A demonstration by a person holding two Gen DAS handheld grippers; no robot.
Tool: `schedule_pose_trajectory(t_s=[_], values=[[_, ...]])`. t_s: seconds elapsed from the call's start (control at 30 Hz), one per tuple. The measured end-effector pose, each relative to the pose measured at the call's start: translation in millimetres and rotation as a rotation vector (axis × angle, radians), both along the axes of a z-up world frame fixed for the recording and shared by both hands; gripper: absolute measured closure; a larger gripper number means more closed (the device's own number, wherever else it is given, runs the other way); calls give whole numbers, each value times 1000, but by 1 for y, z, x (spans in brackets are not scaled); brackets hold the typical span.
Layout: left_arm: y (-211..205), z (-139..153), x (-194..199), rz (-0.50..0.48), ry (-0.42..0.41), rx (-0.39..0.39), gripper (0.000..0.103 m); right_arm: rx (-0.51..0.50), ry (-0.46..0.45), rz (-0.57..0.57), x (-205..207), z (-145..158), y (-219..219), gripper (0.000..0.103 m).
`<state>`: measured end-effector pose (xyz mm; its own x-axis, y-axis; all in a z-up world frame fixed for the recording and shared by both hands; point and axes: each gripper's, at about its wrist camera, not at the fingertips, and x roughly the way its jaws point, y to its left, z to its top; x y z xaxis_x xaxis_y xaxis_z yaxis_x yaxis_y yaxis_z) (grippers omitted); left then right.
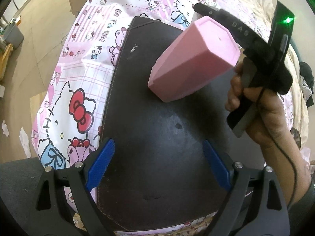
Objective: Flip cup upside down
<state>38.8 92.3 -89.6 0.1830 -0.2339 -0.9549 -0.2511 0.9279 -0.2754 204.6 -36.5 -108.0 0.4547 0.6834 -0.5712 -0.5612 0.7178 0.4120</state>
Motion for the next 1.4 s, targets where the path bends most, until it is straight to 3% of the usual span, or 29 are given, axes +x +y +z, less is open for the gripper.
schedule_pose_trajectory(t_s=[0.2,0.47,0.7,1.03,1.1,1.17,1.4], values=[[-9,0,2,-27,-3,-6,14,-4,-40,2,-10,-6,-9,43],[-7,0,2,-5,-11,-11,14,-31,10,25,-30,-9,-28,42],[-7,5,1,-10,-34,-18,14,-157,73,69,-44,-7,-30,33],[-3,12,-6,-6,-52,12,14,-261,98,102,-57,-11,-43,33],[-3,11,-5,-7,-50,30,14,-288,86,108,-59,-13,-42,36],[-5,10,-4,-16,-46,41,14,-293,72,125,-60,-12,-39,50],[-6,5,-2,-17,-31,71,14,-289,85,169,-47,-13,-13,49]])
